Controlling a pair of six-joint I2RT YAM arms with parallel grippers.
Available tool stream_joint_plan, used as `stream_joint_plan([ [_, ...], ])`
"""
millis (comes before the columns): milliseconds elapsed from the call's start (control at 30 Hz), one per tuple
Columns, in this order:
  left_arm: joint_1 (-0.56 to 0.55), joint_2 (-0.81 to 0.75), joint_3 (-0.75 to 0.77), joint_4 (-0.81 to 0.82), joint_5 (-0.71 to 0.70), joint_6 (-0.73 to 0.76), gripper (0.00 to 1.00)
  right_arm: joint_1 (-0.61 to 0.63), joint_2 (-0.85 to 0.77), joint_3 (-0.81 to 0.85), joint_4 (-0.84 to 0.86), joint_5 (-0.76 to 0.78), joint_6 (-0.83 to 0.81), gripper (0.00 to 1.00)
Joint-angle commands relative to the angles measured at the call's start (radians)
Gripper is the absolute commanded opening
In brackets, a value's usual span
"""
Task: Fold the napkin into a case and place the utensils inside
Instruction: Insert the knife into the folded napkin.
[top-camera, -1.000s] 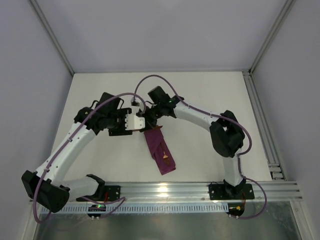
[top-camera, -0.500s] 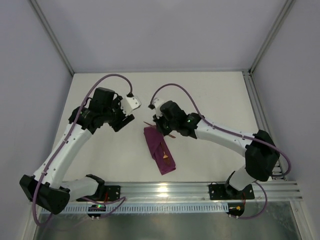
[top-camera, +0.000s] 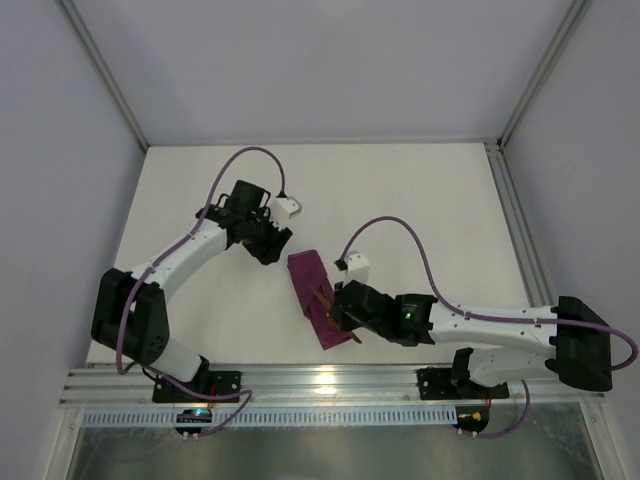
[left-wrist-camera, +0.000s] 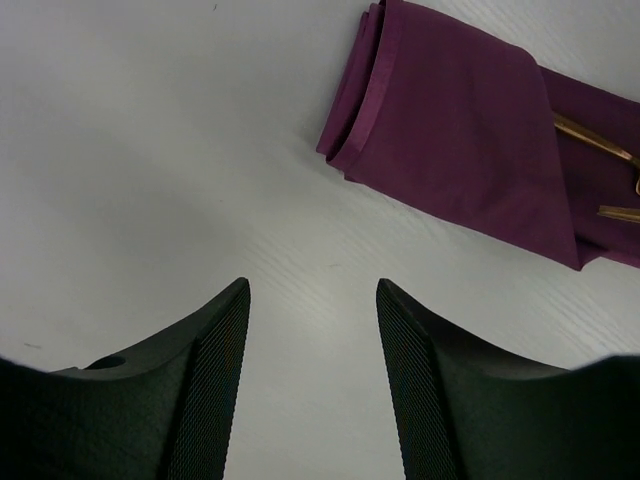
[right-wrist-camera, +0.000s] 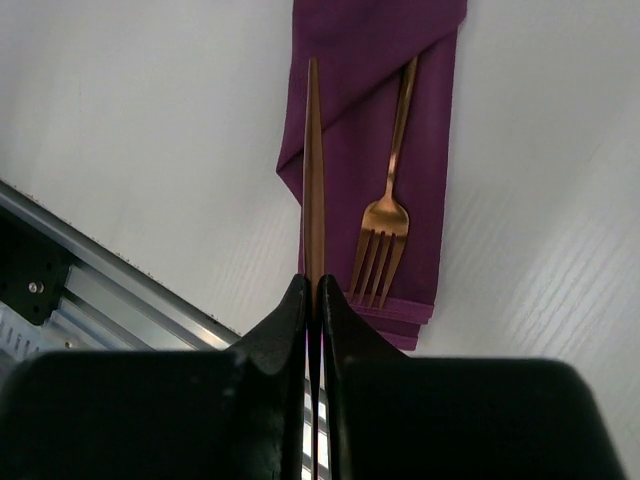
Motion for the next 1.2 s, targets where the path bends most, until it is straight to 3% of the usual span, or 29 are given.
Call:
stream_joint_plan([
  [0,-0.023,0.027,0.001,0.144,0.02,-0.051,0.56,0.043,-0.052,-0.074,0.115,0.151,0.239,0.04],
  [167,-0.032,0.076,-0.018,0.215,0.034,-0.049,0.58,0.044,-0.089,-0.229,0.263,0.159,0.367,0.04],
  [500,-0.057,0.208,-0.001,0.264,-0.038,-0.049,0.59,0.064,-0.038,-0.259,0.362,0.174,0.395,0.04],
  [967,-0.057,0.239,-0.03,0.266,-0.009,-0.064,0.44,0.066,-0.026,-0.303,0.382,0.163,0.433,0.04],
  [1167,-0.057,0.245,-0.05,0.266,0.008,-0.064,0.32,0.066,0.029,-0.308,0.455,0.163,0.435,0.04],
])
